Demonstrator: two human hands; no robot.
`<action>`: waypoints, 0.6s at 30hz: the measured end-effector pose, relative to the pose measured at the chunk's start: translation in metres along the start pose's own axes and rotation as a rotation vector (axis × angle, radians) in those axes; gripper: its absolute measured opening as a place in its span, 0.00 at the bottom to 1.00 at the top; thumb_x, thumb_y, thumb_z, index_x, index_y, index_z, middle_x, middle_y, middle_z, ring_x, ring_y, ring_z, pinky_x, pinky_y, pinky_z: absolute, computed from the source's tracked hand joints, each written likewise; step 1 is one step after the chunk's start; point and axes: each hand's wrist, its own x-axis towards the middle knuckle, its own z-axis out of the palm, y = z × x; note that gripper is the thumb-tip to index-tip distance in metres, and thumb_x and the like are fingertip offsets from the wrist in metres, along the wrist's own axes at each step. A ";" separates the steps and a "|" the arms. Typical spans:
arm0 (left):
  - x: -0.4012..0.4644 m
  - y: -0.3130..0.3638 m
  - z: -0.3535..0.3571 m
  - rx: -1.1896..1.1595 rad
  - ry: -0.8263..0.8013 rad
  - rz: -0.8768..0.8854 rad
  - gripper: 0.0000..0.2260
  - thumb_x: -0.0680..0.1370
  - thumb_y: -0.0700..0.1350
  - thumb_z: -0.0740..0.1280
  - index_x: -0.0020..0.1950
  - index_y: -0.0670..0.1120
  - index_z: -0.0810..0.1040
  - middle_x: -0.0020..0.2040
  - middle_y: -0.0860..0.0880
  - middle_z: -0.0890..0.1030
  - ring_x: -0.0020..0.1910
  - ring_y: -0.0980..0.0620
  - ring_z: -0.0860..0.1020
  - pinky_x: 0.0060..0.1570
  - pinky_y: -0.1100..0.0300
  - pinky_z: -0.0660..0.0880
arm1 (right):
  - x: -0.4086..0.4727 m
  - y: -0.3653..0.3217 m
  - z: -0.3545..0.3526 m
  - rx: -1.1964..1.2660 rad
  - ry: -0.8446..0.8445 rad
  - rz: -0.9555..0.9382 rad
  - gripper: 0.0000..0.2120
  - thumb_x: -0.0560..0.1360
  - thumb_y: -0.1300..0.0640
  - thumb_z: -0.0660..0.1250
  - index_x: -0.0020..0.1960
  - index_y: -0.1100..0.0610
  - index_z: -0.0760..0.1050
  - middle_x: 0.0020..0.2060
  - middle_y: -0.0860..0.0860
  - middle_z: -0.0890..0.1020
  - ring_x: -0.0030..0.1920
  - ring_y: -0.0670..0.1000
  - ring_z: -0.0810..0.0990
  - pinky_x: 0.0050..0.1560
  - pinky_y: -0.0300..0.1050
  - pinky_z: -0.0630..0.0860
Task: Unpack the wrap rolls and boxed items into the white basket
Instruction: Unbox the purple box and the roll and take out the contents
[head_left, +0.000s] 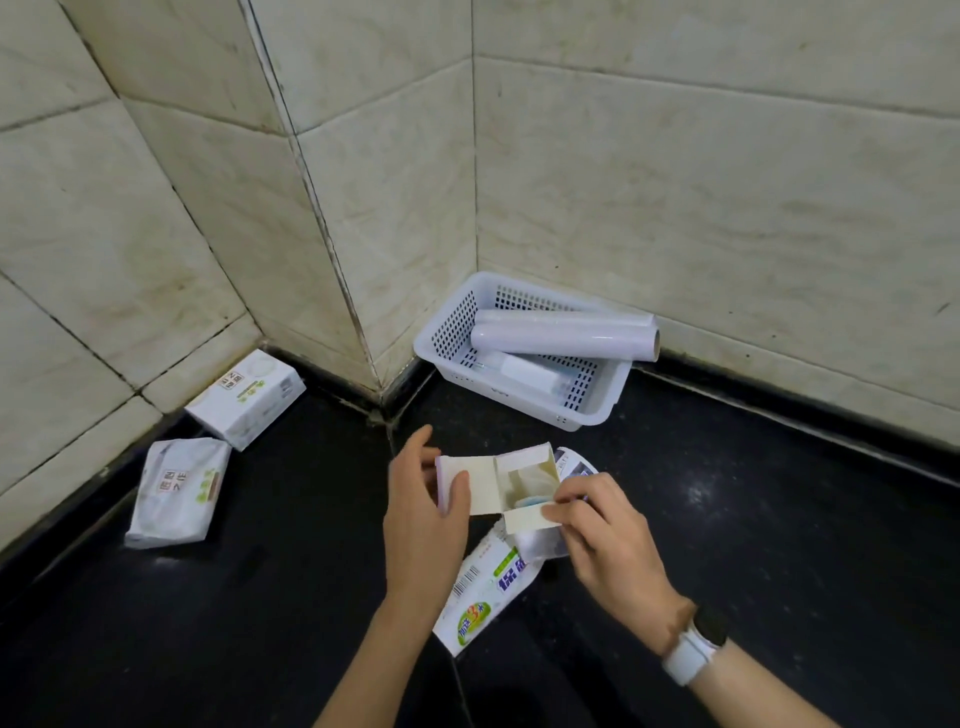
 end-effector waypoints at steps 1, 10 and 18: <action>0.000 -0.005 0.000 0.156 0.024 0.148 0.18 0.75 0.40 0.65 0.64 0.50 0.69 0.60 0.53 0.68 0.57 0.56 0.71 0.57 0.62 0.70 | -0.001 0.001 0.001 0.010 0.000 0.013 0.06 0.72 0.65 0.59 0.45 0.56 0.71 0.46 0.48 0.71 0.43 0.47 0.72 0.36 0.38 0.72; 0.003 -0.016 0.010 0.397 -0.166 0.644 0.12 0.74 0.52 0.61 0.53 0.52 0.80 0.54 0.57 0.82 0.55 0.58 0.70 0.55 0.59 0.68 | -0.001 0.004 0.000 0.071 -0.010 0.025 0.04 0.73 0.65 0.60 0.44 0.58 0.73 0.47 0.48 0.72 0.38 0.50 0.75 0.34 0.43 0.75; 0.007 -0.006 0.004 0.595 -0.520 0.352 0.48 0.59 0.73 0.53 0.75 0.52 0.50 0.77 0.57 0.51 0.74 0.57 0.48 0.70 0.57 0.50 | -0.006 0.002 -0.003 0.119 -0.053 0.014 0.04 0.74 0.65 0.60 0.45 0.58 0.72 0.49 0.49 0.73 0.37 0.52 0.77 0.33 0.46 0.75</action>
